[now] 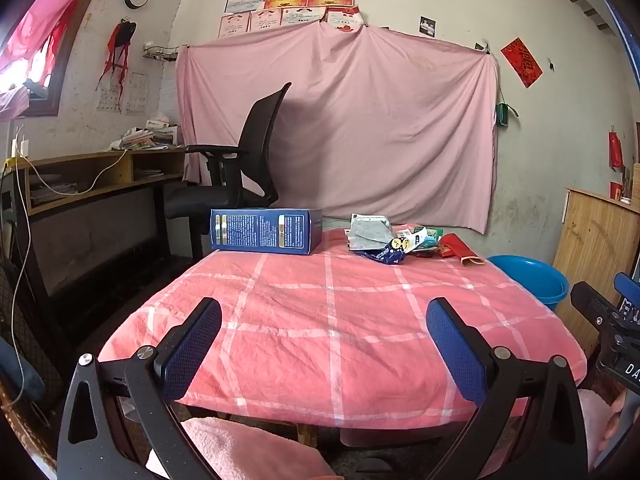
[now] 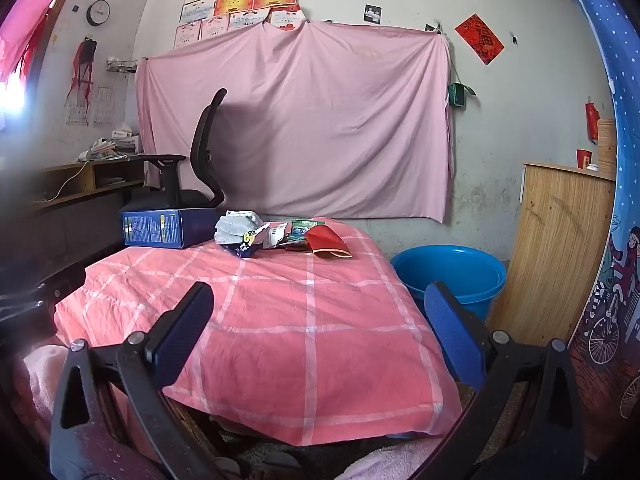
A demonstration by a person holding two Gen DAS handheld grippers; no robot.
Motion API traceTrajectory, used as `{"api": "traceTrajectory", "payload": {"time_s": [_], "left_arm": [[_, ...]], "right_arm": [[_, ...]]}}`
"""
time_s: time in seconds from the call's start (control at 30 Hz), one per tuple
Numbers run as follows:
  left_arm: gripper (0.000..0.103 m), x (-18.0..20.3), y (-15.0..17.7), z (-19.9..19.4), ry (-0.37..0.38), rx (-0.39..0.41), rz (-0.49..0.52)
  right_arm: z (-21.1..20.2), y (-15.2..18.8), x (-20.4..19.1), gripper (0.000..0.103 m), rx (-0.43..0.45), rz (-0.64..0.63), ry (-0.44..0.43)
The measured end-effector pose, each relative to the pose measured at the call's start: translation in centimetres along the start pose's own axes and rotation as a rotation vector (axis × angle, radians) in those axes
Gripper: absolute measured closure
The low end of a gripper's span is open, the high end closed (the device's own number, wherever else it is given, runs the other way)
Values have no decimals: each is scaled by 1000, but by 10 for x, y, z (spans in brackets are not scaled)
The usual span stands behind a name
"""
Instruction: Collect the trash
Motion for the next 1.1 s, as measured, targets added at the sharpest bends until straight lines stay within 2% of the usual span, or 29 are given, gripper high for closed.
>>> {"api": "traceTrajectory", "payload": {"time_s": [1.1], "left_arm": [[3,-2,0,0,0,-1,1]], "right_arm": [[1,0,2,0,4,7,-1]]}}
Point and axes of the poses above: each gripper's, at about its wrist camera, not at the fingertips, and z roughly the way its jaws point, x to its right, y to its underside, the point moved 5 cm from there along z, roughly the way its jaws point, and after that the axes turned 14 degrees about y, right-handed, at the moved point
